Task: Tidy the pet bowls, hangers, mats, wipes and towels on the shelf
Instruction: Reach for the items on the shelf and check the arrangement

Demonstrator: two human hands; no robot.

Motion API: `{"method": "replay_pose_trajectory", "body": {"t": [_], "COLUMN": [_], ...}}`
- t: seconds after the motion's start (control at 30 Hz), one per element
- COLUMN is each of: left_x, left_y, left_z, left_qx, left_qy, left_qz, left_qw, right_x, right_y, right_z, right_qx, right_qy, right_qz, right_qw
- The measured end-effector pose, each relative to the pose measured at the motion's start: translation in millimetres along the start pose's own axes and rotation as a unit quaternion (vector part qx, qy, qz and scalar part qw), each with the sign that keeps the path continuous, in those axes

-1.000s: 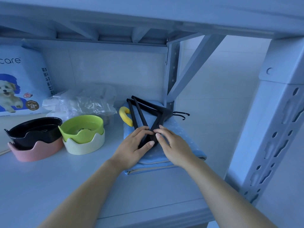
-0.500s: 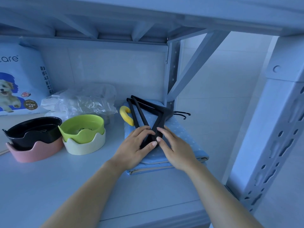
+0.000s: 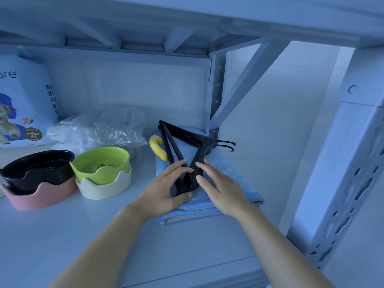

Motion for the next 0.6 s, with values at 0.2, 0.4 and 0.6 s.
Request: {"method": "replay_pose_trajectory", "body": {"t": [0.2,0.4,0.6], "left_x": [2.9,-4.3,-4.7], "left_y": [3.0,2.1,2.6], "left_z": [-1.8,2.1,2.1], "left_qx": [0.000,0.032,0.032], "left_qy": [0.048,0.086,0.089], "left_qz": [-0.001,-0.034,-0.038], "left_qw": [0.999,0.995,0.995], "right_x": [-5.6,-23.9,-26.2], "right_y": [1.3,2.0,-5.4], "right_z": [1.9,3.0,-3.5], "right_qx": [-0.006,-0.034,-0.018], "right_qy": [-0.022,-0.037,-0.029], "right_qz": [0.019,0.062,0.045], "right_qw": [1.000,0.997,0.998]}}
Point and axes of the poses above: each hand's wrist, its own x-axis away from the middle knuckle, its own y-axis out of the back of the hand, z = x × y, the point moved 3 cm from there along -x, towards the middle knuckle, and after that the axes turned 6 degrees about -z, right-handed, at the moved point
